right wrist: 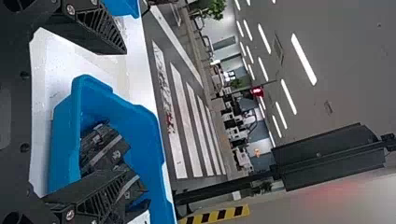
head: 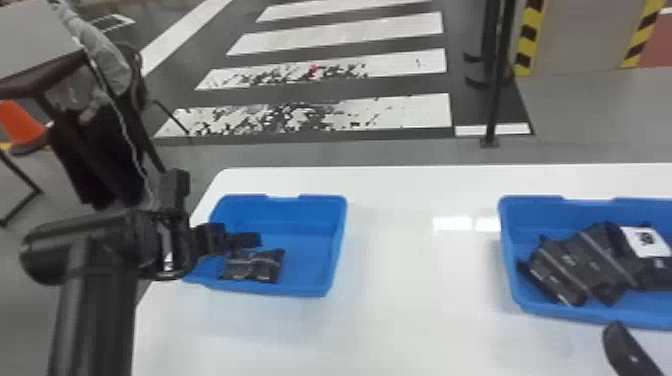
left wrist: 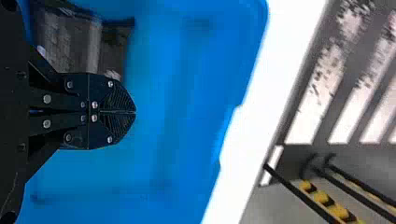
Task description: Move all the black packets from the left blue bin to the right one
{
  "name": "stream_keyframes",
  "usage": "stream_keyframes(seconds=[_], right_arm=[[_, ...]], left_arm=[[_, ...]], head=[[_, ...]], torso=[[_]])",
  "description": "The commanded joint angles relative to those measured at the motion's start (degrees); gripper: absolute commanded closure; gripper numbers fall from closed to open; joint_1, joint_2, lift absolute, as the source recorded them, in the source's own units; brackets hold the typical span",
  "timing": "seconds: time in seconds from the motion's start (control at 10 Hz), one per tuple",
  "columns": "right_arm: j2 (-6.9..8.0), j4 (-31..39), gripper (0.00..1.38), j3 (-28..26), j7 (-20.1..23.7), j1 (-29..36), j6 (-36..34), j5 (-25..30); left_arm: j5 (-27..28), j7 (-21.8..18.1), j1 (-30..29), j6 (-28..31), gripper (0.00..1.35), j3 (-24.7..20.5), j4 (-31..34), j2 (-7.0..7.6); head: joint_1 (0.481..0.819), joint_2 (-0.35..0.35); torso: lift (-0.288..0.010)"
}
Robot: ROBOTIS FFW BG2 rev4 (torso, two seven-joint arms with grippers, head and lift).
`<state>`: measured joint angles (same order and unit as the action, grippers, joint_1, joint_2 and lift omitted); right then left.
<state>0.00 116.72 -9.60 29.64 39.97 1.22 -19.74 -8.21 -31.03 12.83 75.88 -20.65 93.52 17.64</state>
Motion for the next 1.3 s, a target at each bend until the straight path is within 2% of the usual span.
stream_keyframes(seconds=[0.0, 0.1, 0.2, 0.3, 0.4, 0.5, 0.6, 0.7, 0.8, 0.9, 1.0, 1.2], right_arm=[[0.05, 0.1, 0.11, 0.0, 0.2, -0.3, 0.0, -0.1], [0.05, 0.1, 0.11, 0.0, 0.2, -0.3, -0.1, -0.4], [0.05, -0.1, 0.11, 0.0, 0.2, -0.3, 0.0, -0.6], [0.05, -0.2, 0.11, 0.0, 0.2, -0.3, -0.1, -0.8], [0.05, -0.4, 0.11, 0.0, 0.2, -0.5, -0.2, -0.8], [0.05, -0.8, 0.11, 0.1, 0.2, -0.7, -0.5, -1.1], [0.05, -1.1, 0.11, 0.2, 0.3, -0.9, -0.8, -1.2], [0.05, -1.2, 0.11, 0.3, 0.3, -1.0, -0.9, -1.3], [0.05, -1.5, 0.11, 0.6, 0.4, -1.2, -1.1, -1.4], [0.05, -2.0, 0.11, 0.8, 0.4, -1.6, -1.2, -1.5], [0.05, -2.2, 0.11, 0.8, 0.4, -1.9, -1.4, -1.5], [0.05, -2.3, 0.11, 0.9, 0.5, -1.9, -1.4, -1.6]], left_arm=[[-3.6, -0.5, -2.3, -2.2, 1.20, 0.7, 6.1, -0.85], [-3.4, -0.6, -2.7, -1.4, 1.20, 1.0, 7.8, -1.20], [-0.7, -0.6, -2.7, -0.7, 1.20, 1.0, 8.1, -1.03], [0.9, -0.7, -2.7, -0.1, 0.92, 1.1, 8.2, -0.50], [2.4, -0.8, -2.6, 0.2, 0.49, 1.5, 8.2, 0.12], [4.1, -0.7, -2.0, 3.1, 0.18, 1.7, 8.2, 0.73], [6.3, -0.8, -1.0, 6.2, 0.13, 1.5, 8.1, 0.91], [11.6, -1.7, 0.7, 8.1, 0.14, 1.9, 7.5, 0.99], [19.2, -4.6, 4.0, 8.2, 0.14, 3.6, 3.9, 1.52], [23.5, -6.5, 7.1, 7.6, 0.14, 6.7, -0.8, 2.49], [24.5, -7.1, 9.0, 7.2, 0.14, 9.6, -4.3, 3.28], [23.7, -7.7, 9.2, 5.8, 0.14, 9.9, -7.8, 2.49]], head=[[0.695, 0.228], [0.695, 0.213], [0.695, 0.189], [0.695, 0.183], [0.695, 0.196], [0.695, 0.211], [0.695, 0.220], [0.695, 0.236], [0.695, 0.257], [0.695, 0.280], [0.695, 0.299], [0.695, 0.307]], torso=[[-0.121], [-0.121], [-0.121], [-0.121], [-0.121], [-0.121], [-0.121], [-0.121], [-0.121], [-0.121], [-0.121], [-0.121]])
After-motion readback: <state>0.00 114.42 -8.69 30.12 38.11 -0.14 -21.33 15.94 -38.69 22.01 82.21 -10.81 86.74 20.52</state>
